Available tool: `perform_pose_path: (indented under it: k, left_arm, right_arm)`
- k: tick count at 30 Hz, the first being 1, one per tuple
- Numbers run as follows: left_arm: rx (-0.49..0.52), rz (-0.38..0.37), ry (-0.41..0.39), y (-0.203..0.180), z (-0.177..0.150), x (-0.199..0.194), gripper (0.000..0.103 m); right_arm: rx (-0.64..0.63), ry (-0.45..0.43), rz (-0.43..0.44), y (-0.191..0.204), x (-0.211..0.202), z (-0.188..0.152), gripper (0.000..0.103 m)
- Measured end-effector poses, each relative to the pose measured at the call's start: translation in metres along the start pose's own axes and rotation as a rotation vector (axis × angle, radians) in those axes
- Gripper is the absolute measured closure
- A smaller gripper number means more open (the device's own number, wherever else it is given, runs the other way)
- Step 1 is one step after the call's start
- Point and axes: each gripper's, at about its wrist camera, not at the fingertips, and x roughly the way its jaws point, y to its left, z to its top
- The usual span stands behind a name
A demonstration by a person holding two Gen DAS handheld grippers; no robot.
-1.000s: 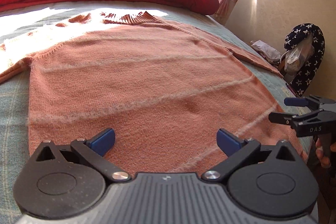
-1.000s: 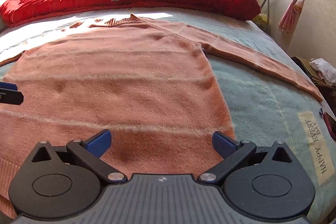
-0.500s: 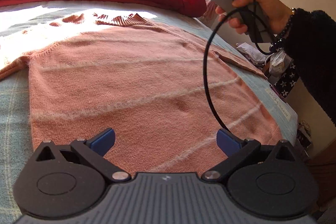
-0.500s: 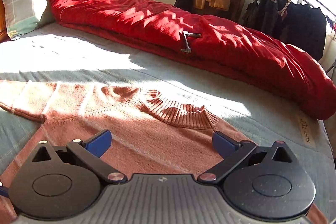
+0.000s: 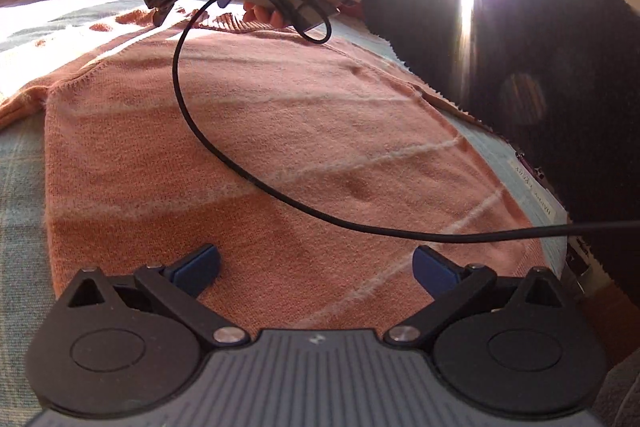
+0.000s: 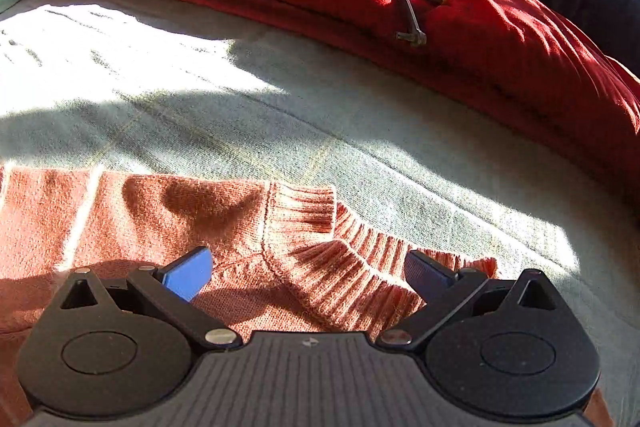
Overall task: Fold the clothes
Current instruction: 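Move the open right gripper up to the ribbed collar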
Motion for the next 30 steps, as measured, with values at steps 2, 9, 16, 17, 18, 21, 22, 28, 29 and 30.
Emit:
perform_pose_path:
  k: [2, 9, 16, 17, 18, 21, 22, 28, 29, 30]
  left_arm:
    - [-0.016, -0.018, -0.004, 0.004, 0.001, -0.001, 0.001]
    - [-0.03, -0.045, -0.015, 0.008, 0.0, -0.001, 0.001]
    - [-0.021, -0.035, -0.015, 0.006, 0.001, -0.002, 0.001]
    - [-0.02, -0.033, -0.016, 0.005, 0.001, -0.002, 0.001]
    - [-0.017, -0.03, -0.017, 0.003, 0.0, -0.002, 0.001]
    - [-0.01, -0.021, -0.016, 0.002, 0.0, -0.002, 0.001]
    - [-0.007, -0.018, -0.015, 0.002, 0.0, -0.003, 0.001]
    - [-0.008, -0.022, -0.021, 0.004, -0.001, 0.0, 0.001]
    - [-0.009, -0.025, -0.022, 0.005, -0.001, -0.001, 0.001]
    - [-0.013, -0.028, -0.024, 0.006, -0.001, -0.001, 0.001]
  right_arm:
    - [0.036, 0.009, 0.01, -0.004, 0.017, 0.005, 0.0]
    - [0.102, -0.089, -0.002, -0.007, 0.034, 0.019, 0.0]
    - [0.061, -0.216, 0.041, -0.047, -0.048, -0.008, 0.0]
    - [0.076, -0.214, 0.038, -0.058, -0.059, -0.015, 0.0]
    - [0.096, -0.198, 0.04, -0.071, -0.07, -0.025, 0.0]
    - [0.21, -0.135, 0.067, -0.11, -0.083, -0.053, 0.0]
    - [0.245, -0.119, 0.084, -0.12, -0.085, -0.061, 0.0]
    - [0.415, -0.06, 0.079, -0.154, -0.047, -0.104, 0.0]
    - [0.433, -0.058, 0.082, -0.157, -0.038, -0.107, 0.0]
    - [0.445, -0.06, 0.084, -0.158, -0.03, -0.108, 0.0]
